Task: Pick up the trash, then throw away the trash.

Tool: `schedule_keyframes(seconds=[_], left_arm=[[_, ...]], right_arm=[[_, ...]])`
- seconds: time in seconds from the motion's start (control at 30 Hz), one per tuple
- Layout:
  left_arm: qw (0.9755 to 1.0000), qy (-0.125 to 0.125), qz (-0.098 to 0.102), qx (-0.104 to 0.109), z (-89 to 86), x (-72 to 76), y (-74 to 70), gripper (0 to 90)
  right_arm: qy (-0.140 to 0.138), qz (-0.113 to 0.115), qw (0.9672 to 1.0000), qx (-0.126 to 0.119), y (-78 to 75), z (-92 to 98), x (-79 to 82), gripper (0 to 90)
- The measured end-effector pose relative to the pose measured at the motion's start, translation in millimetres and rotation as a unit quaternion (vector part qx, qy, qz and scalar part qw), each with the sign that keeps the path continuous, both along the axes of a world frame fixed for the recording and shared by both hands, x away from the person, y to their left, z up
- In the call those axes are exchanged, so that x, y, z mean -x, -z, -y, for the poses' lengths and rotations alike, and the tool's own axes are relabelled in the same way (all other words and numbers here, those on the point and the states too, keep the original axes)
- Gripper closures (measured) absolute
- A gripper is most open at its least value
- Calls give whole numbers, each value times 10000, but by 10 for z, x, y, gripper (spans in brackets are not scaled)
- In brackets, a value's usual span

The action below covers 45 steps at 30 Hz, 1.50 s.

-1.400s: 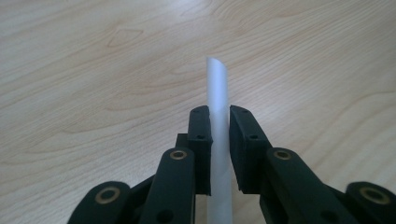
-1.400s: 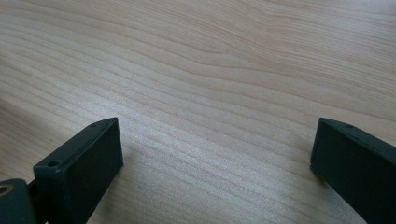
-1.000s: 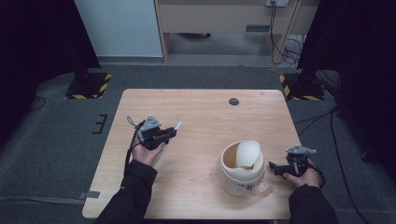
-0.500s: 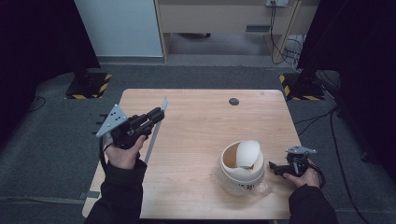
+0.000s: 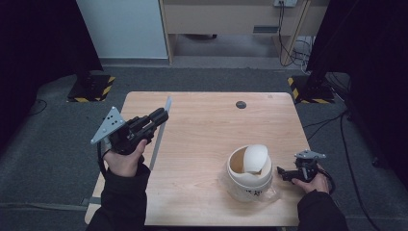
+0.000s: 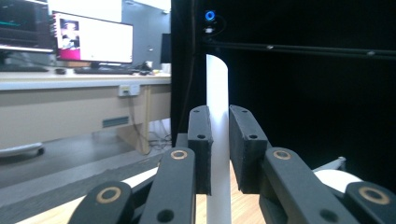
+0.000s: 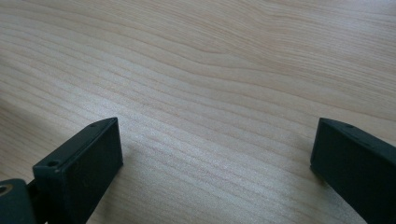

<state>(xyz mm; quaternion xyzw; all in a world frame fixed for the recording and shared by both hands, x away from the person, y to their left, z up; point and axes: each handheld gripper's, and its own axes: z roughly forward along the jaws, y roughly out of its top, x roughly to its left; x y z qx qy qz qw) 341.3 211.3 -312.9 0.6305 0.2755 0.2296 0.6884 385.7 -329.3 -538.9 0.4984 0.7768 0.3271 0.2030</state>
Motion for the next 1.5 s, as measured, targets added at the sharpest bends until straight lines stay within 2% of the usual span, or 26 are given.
schedule_keyframes(seconds=[0.23,0.4,0.73,0.97,1.1,1.5], left_arm=[[9997,196,149,37,110,44,-84,788],[9990,364,243,118,250,60,-147,788],[9974,585,415,86,610,-38,-299,788],[9962,745,451,-7,886,-125,-293,788],[9953,845,467,18,1029,-168,-267,788],[9931,1065,481,62,1391,-276,-98,788]], right_arm=[[0,3,10000,3,0,0,0,24],[3,1,10000,1,0,-2,1,24],[-6,6,10000,6,0,-1,1,25],[-17,1,10000,-7,0,-4,10,25],[-25,12,10000,-4,1,-5,11,25],[-23,9,10000,-8,1,-6,10,24]])
